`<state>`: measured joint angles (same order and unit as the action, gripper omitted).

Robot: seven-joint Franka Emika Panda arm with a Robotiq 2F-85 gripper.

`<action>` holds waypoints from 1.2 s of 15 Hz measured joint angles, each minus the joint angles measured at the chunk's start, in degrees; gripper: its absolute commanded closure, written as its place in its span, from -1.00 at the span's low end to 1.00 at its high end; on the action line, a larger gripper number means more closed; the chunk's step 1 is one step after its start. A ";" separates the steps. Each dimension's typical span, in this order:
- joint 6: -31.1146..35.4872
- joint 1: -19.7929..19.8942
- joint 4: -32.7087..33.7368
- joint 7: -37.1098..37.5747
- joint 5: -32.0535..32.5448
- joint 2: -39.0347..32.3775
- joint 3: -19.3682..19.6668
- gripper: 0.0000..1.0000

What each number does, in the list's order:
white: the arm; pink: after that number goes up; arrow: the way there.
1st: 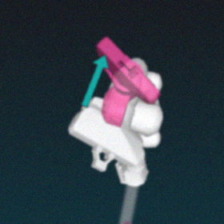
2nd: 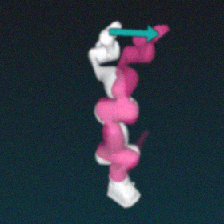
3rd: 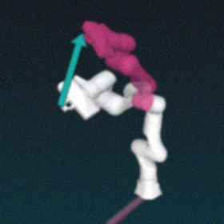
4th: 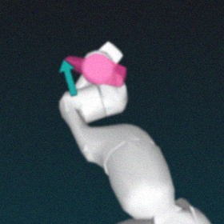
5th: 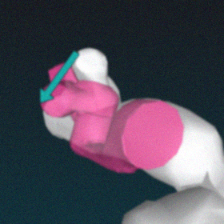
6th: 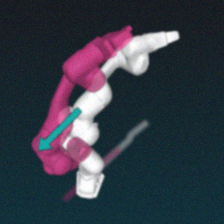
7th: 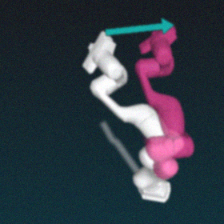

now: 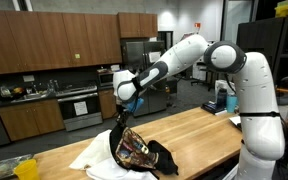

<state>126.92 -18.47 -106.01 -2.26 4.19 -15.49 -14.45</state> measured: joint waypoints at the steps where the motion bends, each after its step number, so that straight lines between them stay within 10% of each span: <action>1: -0.25 -0.03 1.25 1.23 1.79 -2.88 0.72 0.96; 2: -1.09 -0.13 3.17 1.80 2.88 -5.94 1.20 0.96; 3: -2.35 -0.32 5.86 1.73 3.62 -9.24 1.43 0.34; 4: -3.80 -0.61 8.87 1.33 4.21 -12.37 1.46 0.82; 9: -8.78 -2.36 18.81 0.41 5.36 -20.53 1.49 0.34; 10: -9.04 -2.39 19.07 0.38 5.36 -20.52 1.49 -0.16; 18: -8.94 -5.07 20.53 5.02 7.40 -19.69 2.29 -0.97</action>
<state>117.98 -23.54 -85.48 2.76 11.60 -35.18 -12.16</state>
